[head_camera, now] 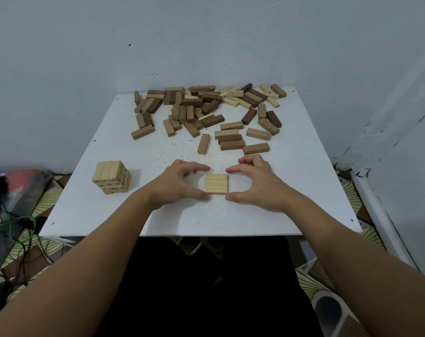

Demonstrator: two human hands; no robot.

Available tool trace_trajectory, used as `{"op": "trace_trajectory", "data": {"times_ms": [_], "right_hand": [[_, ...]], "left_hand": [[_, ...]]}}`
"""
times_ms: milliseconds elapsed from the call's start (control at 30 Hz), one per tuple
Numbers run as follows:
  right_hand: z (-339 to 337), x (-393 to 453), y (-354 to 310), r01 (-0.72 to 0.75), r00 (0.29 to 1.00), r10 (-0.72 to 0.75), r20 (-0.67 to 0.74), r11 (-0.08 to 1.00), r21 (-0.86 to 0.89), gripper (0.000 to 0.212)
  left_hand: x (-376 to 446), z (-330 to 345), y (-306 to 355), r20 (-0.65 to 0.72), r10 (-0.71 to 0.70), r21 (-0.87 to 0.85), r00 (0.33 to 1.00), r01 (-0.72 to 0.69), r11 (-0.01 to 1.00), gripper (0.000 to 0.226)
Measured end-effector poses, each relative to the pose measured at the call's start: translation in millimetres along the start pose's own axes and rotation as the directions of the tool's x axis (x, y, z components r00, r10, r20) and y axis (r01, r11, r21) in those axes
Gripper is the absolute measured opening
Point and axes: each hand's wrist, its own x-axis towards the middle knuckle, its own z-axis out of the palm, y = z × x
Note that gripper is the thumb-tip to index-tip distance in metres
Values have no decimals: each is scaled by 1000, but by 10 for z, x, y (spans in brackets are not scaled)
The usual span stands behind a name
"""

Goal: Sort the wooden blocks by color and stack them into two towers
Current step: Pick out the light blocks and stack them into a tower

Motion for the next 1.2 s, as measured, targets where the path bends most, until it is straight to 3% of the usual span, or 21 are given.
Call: {"op": "trace_trajectory", "data": {"times_ms": [300,500,633,767,1000,1200], "right_hand": [[79,20,-1,38,998,-39,-55,999,-17,55],[134,-1,-50,107,986,-112,-125,993,-45,52],[123,52,-331,204,960,-189,-206,978,51,52],[176,223,-858,302,934,-282,-222,951,62,51],[687,633,-1687,403,910,-394,-130,914,50,50],[1040,881,-1875,381,922,-379,-76,924,17,53]], "left_hand": [[55,81,-53,-70,30,29,997,-28,999,52],[-10,32,64,-75,99,168,992,-85,982,52],[-222,-309,280,-170,203,389,964,-124,913,51],[-522,-837,251,-238,211,428,948,-93,899,49],[-940,-1606,-468,-287,82,283,954,3,959,47],[-1001,-1792,-857,-283,28,218,959,36,975,45]]}}
